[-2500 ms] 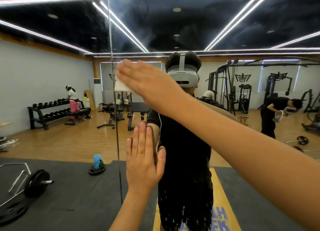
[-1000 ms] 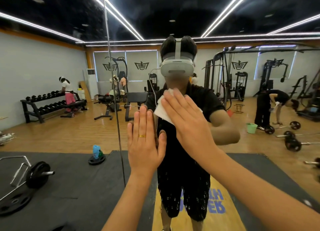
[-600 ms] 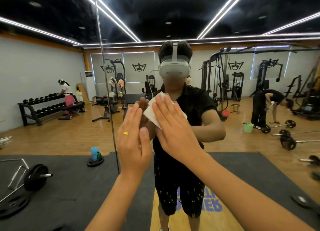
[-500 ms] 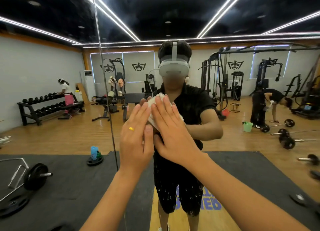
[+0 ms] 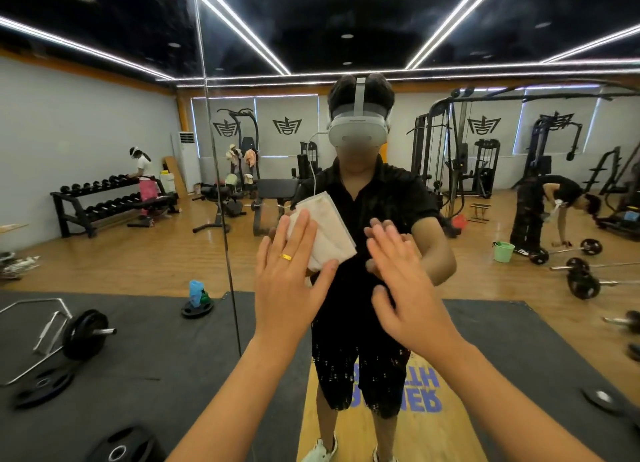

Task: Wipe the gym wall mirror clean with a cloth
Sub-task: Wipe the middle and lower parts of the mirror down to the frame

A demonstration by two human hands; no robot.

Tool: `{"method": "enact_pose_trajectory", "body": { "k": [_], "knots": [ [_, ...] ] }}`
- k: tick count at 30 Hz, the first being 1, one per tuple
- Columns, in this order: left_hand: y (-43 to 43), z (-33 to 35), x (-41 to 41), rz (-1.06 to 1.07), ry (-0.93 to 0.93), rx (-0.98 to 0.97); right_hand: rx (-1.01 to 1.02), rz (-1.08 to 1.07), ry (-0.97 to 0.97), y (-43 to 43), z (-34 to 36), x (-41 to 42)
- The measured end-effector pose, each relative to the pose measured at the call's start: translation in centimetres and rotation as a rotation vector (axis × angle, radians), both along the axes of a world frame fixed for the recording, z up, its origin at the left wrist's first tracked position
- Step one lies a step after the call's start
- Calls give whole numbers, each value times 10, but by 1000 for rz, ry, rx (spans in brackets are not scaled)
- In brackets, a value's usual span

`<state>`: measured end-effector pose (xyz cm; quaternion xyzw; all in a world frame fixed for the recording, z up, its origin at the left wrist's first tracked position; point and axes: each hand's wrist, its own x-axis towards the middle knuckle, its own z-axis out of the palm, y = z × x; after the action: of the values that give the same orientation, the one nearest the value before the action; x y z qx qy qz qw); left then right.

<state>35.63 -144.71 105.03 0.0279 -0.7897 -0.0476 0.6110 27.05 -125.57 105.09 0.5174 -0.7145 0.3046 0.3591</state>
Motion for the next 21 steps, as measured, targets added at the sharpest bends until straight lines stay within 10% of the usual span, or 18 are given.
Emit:
{"method": "enact_pose_trajectory", "body": {
  "k": [21],
  "knots": [
    [24, -6, -49, -71, 125, 41, -142, -394, 462, 40, -53, -66]
  ]
}}
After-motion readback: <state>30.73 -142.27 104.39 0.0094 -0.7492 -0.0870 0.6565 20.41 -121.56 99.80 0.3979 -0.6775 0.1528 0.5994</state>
